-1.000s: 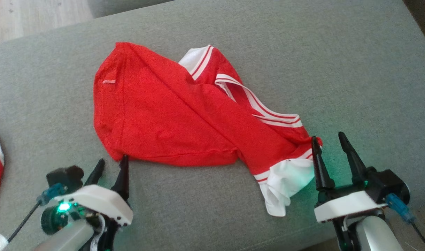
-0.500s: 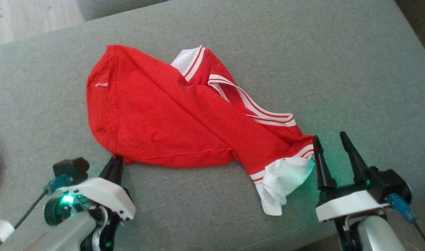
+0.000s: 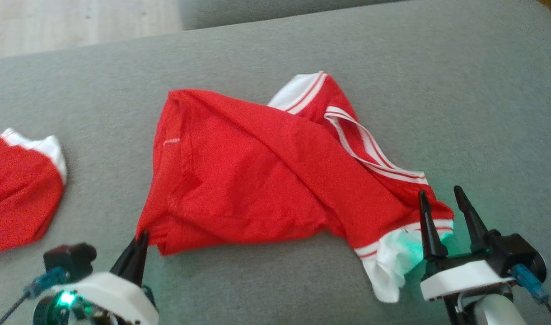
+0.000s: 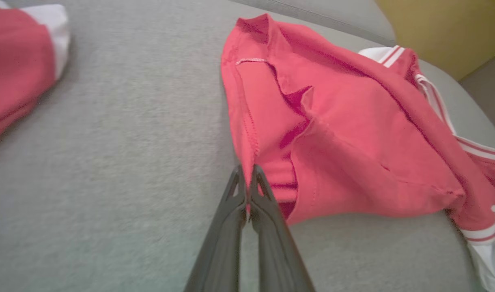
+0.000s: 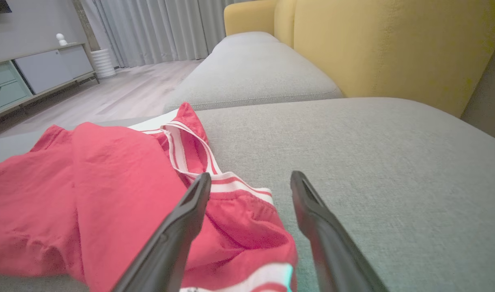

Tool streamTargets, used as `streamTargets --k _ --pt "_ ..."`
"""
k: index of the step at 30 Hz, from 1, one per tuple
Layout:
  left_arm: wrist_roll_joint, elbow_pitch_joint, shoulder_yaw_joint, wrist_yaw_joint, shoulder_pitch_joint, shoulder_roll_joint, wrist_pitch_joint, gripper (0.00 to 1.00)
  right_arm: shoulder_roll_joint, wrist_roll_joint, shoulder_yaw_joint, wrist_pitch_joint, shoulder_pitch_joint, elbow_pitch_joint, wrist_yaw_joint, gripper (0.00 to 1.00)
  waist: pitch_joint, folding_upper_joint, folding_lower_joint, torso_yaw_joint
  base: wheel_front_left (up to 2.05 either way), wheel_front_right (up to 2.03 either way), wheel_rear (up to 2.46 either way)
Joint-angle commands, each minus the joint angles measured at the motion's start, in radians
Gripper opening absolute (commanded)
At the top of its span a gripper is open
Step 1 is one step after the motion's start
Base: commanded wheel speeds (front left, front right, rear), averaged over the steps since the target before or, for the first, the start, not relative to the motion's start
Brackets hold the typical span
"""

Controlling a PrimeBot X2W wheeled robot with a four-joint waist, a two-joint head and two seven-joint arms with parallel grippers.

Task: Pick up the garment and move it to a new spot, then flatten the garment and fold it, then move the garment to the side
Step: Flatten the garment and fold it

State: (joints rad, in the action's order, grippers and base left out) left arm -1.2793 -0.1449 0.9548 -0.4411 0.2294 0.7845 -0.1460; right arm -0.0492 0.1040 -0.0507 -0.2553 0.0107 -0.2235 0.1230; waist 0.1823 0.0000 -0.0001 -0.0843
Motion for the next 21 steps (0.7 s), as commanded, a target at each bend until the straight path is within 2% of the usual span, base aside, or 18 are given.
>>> streamTargets --k 1,5,9,10,11,12,16,19,21 --pt "-0.001 -0.022 -0.046 -0.009 0.016 0.047 -0.011 0.0 -0.018 -0.008 -0.02 -0.006 -0.021 0.034 0.008 1.0 -0.012 0.0 0.0001 0.03 0.0 0.0 0.0" --pt "-0.027 0.002 -0.046 -0.027 -0.046 0.037 -0.037 0.0 -0.028 -0.009 -0.023 -0.006 -0.027 0.033 0.008 1.0 -0.021 0.0 0.0001 0.053 0.0 0.0 0.0" --pt "-0.057 0.062 -0.048 -0.007 -0.103 -0.013 -0.066 0.0 -0.037 -0.01 -0.022 -0.006 -0.019 0.032 0.008 1.0 -0.03 0.0 0.0001 0.065 0.0 0.0 0.0" --pt "-0.059 0.079 -0.047 -0.003 -0.11 -0.023 -0.071 0.18 -0.04 -0.01 -0.024 -0.006 -0.016 0.031 0.008 1.0 -0.033 0.0 0.0001 0.067 0.0 0.0 0.0" --pt "-0.061 0.096 -0.049 0.0 -0.116 -0.034 -0.075 0.69 -0.042 -0.01 -0.024 -0.006 -0.013 0.03 0.008 1.0 -0.036 0.0 0.0001 0.069 0.0 0.0 0.0" --pt "-0.059 0.114 -0.049 -0.001 -0.119 -0.04 -0.079 1.0 -0.045 -0.009 -0.026 -0.006 -0.011 0.03 0.008 1.0 -0.038 0.0 0.0001 0.069 0.0 0.0 0.0" --pt "-0.045 0.148 -0.074 -0.014 -0.122 -0.05 -0.095 1.0 -0.051 -0.007 -0.033 -0.006 -0.006 0.028 0.008 1.0 -0.047 0.0 0.0001 0.065 0.0 0.0 0.0" --pt "-0.016 0.113 -0.11 -0.034 -0.108 -0.048 -0.106 1.0 -0.053 -0.006 -0.037 -0.006 -0.007 0.028 0.008 1.0 -0.048 0.0 0.0001 0.06 0.0 0.0 0.0" --pt "0.008 0.074 -0.118 -0.031 -0.087 -0.048 -0.108 1.0 -0.052 -0.006 -0.039 -0.006 -0.007 0.029 0.008 1.0 -0.045 0.0 0.0001 0.057 0.0 0.0 0.0"
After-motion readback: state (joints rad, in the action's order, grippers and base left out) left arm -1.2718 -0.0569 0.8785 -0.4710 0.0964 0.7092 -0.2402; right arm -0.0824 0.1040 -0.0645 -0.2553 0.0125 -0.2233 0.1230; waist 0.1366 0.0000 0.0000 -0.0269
